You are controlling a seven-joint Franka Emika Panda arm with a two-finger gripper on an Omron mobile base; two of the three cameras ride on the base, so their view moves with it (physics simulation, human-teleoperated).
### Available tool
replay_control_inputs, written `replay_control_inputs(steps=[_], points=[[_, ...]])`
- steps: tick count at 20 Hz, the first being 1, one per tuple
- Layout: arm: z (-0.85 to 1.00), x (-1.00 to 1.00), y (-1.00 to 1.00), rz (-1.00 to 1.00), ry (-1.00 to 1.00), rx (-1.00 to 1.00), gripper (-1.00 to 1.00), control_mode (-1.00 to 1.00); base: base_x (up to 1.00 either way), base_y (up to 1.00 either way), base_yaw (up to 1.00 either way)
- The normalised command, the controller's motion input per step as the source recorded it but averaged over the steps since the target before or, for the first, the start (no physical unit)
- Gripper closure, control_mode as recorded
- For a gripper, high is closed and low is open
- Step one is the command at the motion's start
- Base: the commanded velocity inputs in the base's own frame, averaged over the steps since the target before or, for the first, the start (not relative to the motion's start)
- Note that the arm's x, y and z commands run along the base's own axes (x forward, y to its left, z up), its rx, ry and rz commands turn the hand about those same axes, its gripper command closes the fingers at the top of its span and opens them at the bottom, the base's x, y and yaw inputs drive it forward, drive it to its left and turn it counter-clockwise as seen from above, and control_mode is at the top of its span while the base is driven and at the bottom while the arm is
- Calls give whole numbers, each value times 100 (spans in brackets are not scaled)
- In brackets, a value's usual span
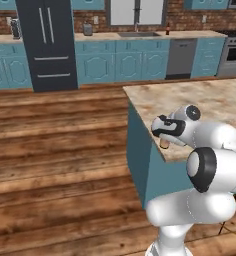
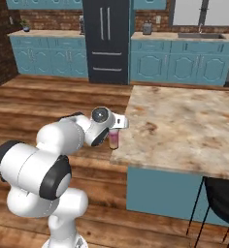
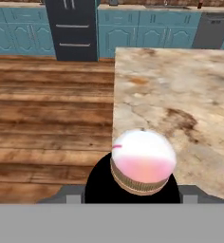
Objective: Place the large bottle from the dining counter next to the other large bottle outside the sink, and place the small bottle from the dining counter next to the other small bottle inside the sink.
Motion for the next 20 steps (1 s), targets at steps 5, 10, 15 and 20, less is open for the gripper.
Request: replay_control_inputs(steps=[5, 10, 15, 20], points=[[0, 0, 0, 0, 0, 0, 100, 100, 27, 92, 0], [0, 0, 0, 0, 0, 0, 100, 100, 90, 59, 0], [0, 0, 0, 0, 0, 0, 100, 100, 100, 27, -4], [0, 0, 0, 0, 0, 0, 100, 100, 100, 3, -7]])
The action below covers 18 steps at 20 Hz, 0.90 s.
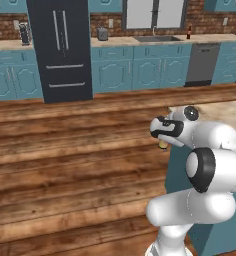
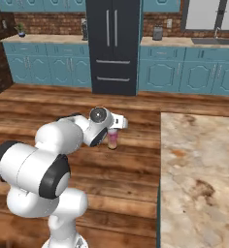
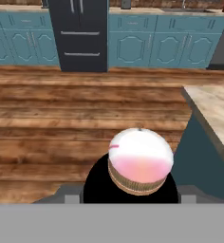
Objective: Place the large bottle from the dining counter next to the other large bottle outside the sink, and place the small bottle from the dining counter next to the other small bottle inside the sink.
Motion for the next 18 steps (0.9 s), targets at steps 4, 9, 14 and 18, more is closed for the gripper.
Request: replay_control_inputs(steps=[4, 9, 14, 18], points=[[0, 0, 0, 0, 0, 0, 100, 100, 100, 0, -8], [0, 0, 0, 0, 0, 0, 100, 100, 100, 0, -7], [0, 0, 0, 0, 0, 0, 100, 100, 97, 0, -7], [0, 0, 0, 0, 0, 0, 100, 100, 100, 0, -7]])
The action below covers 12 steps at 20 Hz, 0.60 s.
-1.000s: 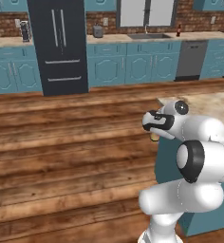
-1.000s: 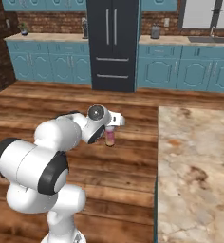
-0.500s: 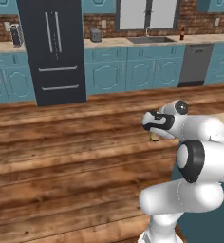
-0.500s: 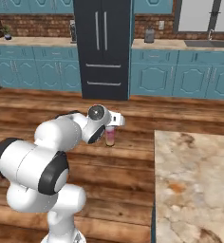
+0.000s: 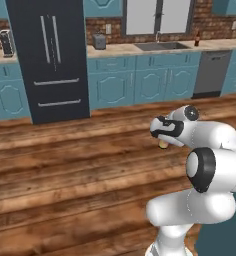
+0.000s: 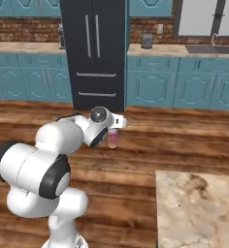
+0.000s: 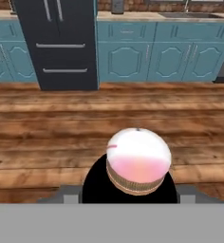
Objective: Place the large bottle from the dining counter next to the other large bottle outside the sink, and place the small bottle from the dining counter next to the other small bottle inside the sink.
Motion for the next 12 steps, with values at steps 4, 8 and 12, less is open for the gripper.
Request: replay_control_inputs(steps=[4, 8, 12], points=[[0, 0, 0, 0, 0, 0, 100, 100, 100, 0, -7], [0, 0, 0, 0, 0, 0, 100, 100, 100, 0, -8], [0, 0, 0, 0, 0, 0, 100, 100, 100, 0, -7]])
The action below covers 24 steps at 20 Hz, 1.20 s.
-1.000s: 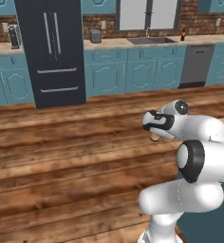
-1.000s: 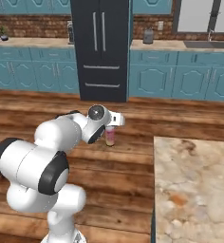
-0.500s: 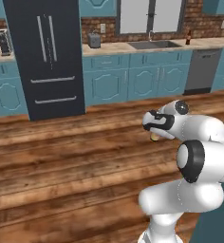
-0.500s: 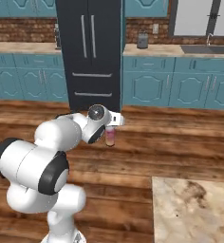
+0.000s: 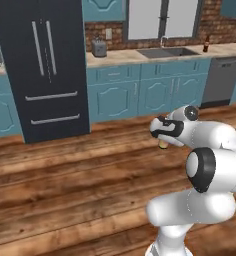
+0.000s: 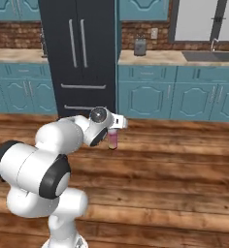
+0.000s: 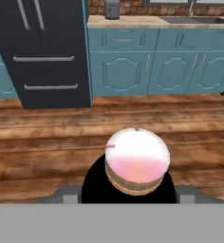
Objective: Place the large bottle from the dining counter next to the other large bottle outside the sink, and place the small bottle from the dining counter next to the other small bottle inside the sink.
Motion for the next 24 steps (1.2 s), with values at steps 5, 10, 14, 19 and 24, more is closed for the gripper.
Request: replay_control_inputs(steps=[5, 10, 14, 19, 24], points=[[0, 0, 0, 0, 0, 0, 100, 100, 100, 0, -6], [0, 0, 0, 0, 0, 0, 100, 100, 100, -2, -7], [0, 0, 0, 0, 0, 0, 100, 100, 100, -19, -8], [0, 0, 0, 0, 0, 0, 100, 100, 100, -31, -7], [0, 0, 0, 0, 0, 0, 100, 100, 99, -51, -6]])
